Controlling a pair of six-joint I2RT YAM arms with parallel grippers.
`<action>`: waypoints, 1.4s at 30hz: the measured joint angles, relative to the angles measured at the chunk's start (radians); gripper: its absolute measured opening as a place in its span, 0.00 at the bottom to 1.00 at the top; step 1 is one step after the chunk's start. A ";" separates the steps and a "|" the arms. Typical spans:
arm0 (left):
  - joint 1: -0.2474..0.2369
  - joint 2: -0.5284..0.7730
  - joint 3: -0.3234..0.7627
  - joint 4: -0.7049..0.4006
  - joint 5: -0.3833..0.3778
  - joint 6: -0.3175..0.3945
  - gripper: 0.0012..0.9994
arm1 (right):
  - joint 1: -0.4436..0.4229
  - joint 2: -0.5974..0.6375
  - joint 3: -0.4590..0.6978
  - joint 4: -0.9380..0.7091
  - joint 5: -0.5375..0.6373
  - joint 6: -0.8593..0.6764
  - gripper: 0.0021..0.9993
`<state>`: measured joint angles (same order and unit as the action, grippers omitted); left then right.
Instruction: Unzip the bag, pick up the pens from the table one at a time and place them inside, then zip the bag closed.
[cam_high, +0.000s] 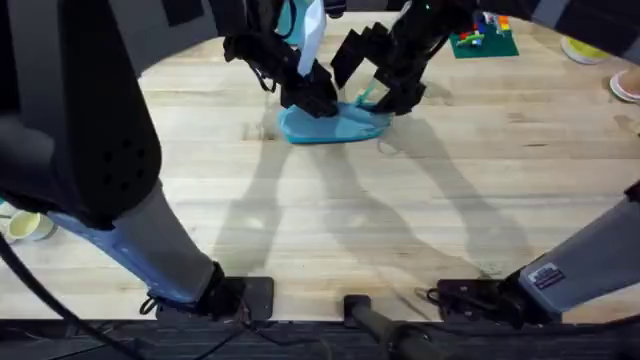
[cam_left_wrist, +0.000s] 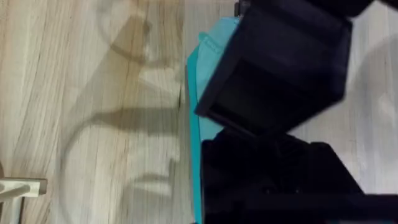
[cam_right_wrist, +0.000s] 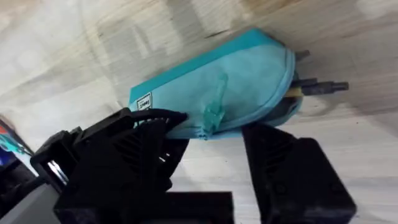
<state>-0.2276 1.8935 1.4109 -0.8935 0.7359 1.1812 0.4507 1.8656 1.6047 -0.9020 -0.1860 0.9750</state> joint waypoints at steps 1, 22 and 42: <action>0.000 0.000 0.000 0.000 0.000 0.000 0.04 | 0.000 0.000 0.000 0.000 0.001 0.002 0.73; 0.000 0.000 0.000 0.002 -0.001 0.000 0.04 | 0.000 0.000 0.000 -0.026 -0.007 -0.001 0.03; 0.000 0.000 0.000 0.002 0.000 0.000 0.04 | -0.038 -0.012 0.000 -0.029 -0.078 -0.129 0.03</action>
<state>-0.2276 1.8935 1.4109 -0.8919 0.7359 1.1812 0.4129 1.8532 1.6047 -0.9310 -0.2636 0.8457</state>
